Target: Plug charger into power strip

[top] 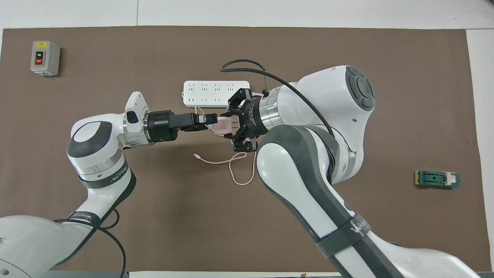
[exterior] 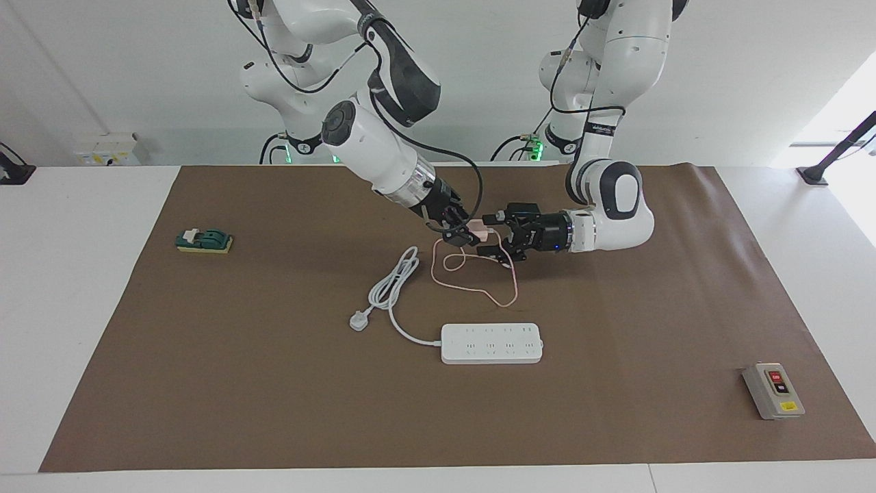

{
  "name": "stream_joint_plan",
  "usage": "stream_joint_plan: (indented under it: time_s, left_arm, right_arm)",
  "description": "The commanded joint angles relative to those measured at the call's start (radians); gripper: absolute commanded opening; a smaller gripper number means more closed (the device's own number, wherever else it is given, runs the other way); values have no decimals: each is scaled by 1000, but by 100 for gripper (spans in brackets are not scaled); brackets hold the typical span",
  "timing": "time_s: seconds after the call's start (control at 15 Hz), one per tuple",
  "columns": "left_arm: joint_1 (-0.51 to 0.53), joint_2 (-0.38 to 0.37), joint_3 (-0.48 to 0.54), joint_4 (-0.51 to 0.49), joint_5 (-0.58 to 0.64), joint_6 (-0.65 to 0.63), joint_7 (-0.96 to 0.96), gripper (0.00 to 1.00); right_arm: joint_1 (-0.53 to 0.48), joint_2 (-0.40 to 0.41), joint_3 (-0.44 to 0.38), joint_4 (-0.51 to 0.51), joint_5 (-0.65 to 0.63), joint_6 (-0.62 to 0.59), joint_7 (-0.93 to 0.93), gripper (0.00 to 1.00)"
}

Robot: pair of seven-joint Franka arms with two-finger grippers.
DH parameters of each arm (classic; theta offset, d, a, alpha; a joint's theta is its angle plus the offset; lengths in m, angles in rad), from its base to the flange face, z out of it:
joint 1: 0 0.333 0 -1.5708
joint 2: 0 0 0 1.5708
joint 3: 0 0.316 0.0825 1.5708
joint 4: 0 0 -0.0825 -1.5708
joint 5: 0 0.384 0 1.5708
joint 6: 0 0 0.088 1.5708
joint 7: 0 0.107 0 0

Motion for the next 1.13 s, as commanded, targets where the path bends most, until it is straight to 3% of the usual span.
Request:
stream_joint_plan:
  time_s: [0.0, 1.06]
  left_arm:
    - [-17, 3, 12, 0, -10, -7, -12, 100]
    - [-25, -42, 12, -49, -9, -8, -7, 100]
  right_arm:
    - [1, 5, -1, 9, 24, 16, 18, 0]
    - [-2, 5, -1, 11, 30, 16, 18, 0]
